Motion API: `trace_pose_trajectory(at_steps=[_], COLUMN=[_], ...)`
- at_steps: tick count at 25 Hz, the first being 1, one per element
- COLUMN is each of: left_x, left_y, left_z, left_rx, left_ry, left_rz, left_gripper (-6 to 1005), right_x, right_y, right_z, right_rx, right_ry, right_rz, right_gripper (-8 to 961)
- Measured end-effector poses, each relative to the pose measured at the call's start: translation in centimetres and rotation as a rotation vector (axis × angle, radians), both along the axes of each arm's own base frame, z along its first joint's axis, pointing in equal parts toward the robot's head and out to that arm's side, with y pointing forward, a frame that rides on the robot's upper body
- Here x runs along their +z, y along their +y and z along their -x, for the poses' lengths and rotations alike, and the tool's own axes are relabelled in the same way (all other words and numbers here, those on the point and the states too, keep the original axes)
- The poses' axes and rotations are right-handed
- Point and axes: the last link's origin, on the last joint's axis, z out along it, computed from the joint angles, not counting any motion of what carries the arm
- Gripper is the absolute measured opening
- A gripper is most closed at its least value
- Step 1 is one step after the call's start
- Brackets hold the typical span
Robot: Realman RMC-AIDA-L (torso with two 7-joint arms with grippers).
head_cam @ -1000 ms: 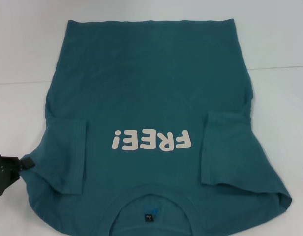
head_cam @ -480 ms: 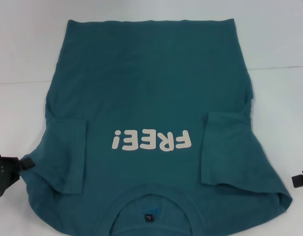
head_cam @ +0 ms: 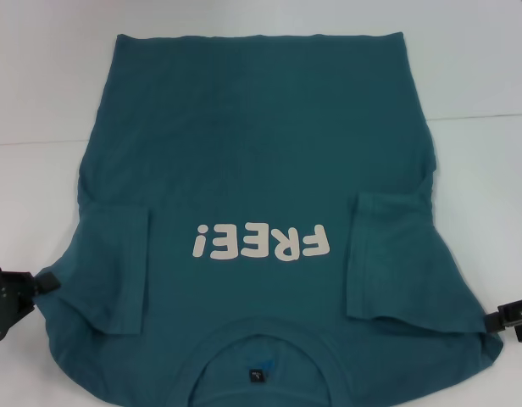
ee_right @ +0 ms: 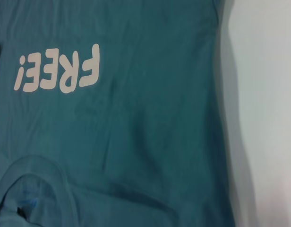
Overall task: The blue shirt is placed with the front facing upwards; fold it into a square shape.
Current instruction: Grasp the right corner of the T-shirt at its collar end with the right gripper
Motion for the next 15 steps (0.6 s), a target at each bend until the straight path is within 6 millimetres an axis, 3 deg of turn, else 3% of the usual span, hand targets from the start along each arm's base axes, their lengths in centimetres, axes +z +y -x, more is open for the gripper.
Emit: trace_pose_trajectory(at_steps=[15], left_x=[0.0], left_y=[-0.1], left_z=[0.1], left_rx=[0.003], left_ry=[0.0], left_rz=[0.0], left_gripper=[6], right_x=[-1.5], right_y=[0.5], right_z=[0.6], right_rx=[0.026], right_ry=[-0.003], right_rz=[0.004], right_gripper=[816])
